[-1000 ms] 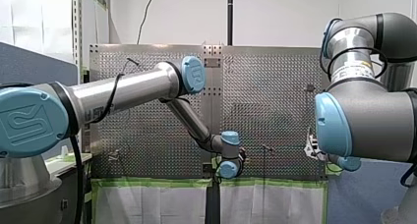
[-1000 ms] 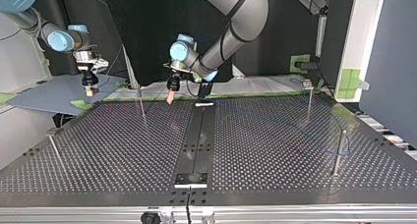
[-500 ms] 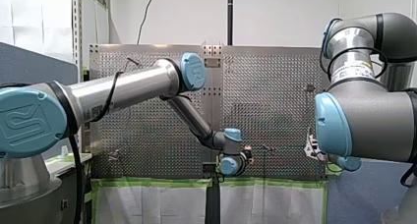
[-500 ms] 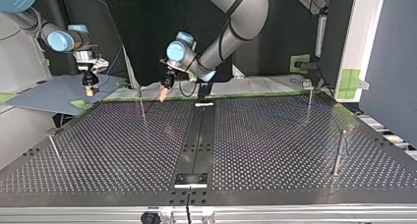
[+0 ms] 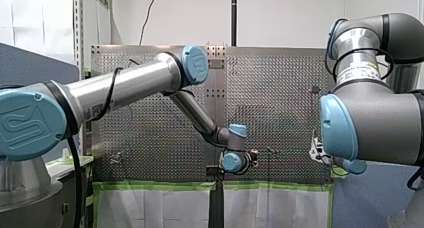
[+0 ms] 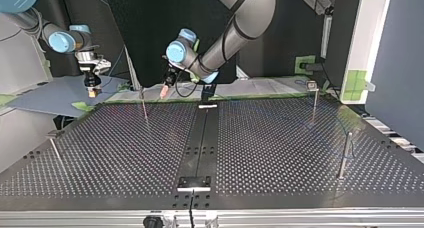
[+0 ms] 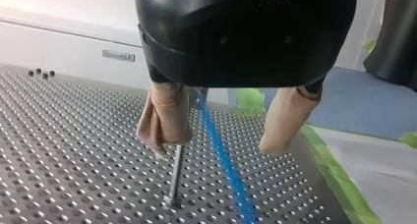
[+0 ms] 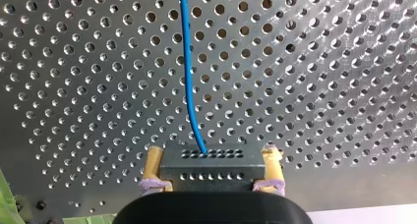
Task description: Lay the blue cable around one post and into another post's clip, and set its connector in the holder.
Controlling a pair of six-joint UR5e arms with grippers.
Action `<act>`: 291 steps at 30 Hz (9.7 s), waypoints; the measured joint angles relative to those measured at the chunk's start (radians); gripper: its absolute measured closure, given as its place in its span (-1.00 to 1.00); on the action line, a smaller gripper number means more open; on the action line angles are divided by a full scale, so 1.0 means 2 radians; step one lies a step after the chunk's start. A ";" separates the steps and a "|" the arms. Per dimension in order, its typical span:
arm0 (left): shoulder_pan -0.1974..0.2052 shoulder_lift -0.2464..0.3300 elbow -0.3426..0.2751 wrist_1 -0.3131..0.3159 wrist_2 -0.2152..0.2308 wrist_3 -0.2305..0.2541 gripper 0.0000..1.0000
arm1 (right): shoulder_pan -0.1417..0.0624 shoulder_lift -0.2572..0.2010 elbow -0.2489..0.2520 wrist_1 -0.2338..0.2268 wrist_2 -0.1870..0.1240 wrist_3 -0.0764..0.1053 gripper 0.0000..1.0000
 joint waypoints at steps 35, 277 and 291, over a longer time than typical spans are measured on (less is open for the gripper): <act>-0.019 0.050 -0.065 -0.001 -0.002 0.024 -0.97 | 0.001 0.000 0.000 0.007 0.000 0.002 1.00; 0.454 0.454 -0.417 0.147 0.014 -0.457 -0.97 | 0.005 -0.091 0.059 0.009 0.082 0.047 1.00; 0.463 0.437 -0.407 0.147 0.029 -0.460 -0.97 | 0.006 -0.091 0.059 0.010 0.082 0.046 1.00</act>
